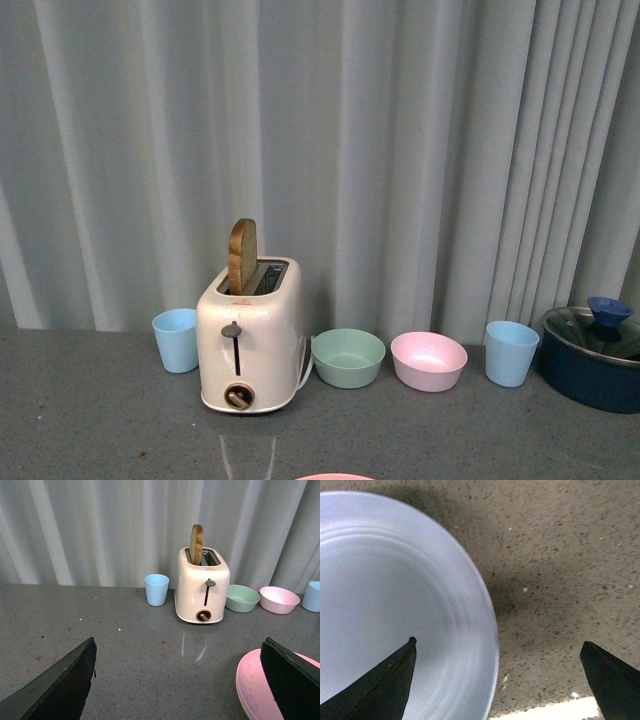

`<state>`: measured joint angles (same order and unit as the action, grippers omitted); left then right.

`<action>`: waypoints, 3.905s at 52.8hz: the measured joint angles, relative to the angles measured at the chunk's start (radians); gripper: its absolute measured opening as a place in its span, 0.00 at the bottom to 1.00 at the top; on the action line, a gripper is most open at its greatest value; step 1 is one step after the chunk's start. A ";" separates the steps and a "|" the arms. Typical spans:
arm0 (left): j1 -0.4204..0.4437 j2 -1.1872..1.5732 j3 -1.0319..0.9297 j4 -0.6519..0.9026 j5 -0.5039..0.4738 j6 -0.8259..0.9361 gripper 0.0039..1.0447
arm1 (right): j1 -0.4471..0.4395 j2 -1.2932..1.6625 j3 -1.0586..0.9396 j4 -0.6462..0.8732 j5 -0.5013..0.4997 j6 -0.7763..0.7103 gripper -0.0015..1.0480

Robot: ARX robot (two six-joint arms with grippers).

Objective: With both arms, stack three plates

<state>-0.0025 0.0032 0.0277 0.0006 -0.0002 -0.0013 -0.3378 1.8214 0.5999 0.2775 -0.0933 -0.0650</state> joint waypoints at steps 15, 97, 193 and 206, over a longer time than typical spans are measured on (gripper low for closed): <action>0.000 0.000 0.000 0.000 0.000 0.000 0.94 | -0.016 0.100 0.006 0.008 -0.056 0.052 0.93; 0.000 0.000 0.000 0.000 0.000 0.000 0.94 | -0.021 -0.338 0.033 -0.136 -0.149 0.164 0.03; 0.000 0.000 0.000 0.000 0.000 0.000 0.94 | 0.607 0.151 0.064 0.245 -0.134 0.665 0.03; 0.000 0.000 0.000 0.000 0.000 0.000 0.94 | 0.603 0.163 0.064 0.235 -0.136 0.666 0.03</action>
<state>-0.0025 0.0032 0.0277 0.0006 -0.0002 -0.0013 0.2649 1.9842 0.6640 0.5125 -0.2295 0.6014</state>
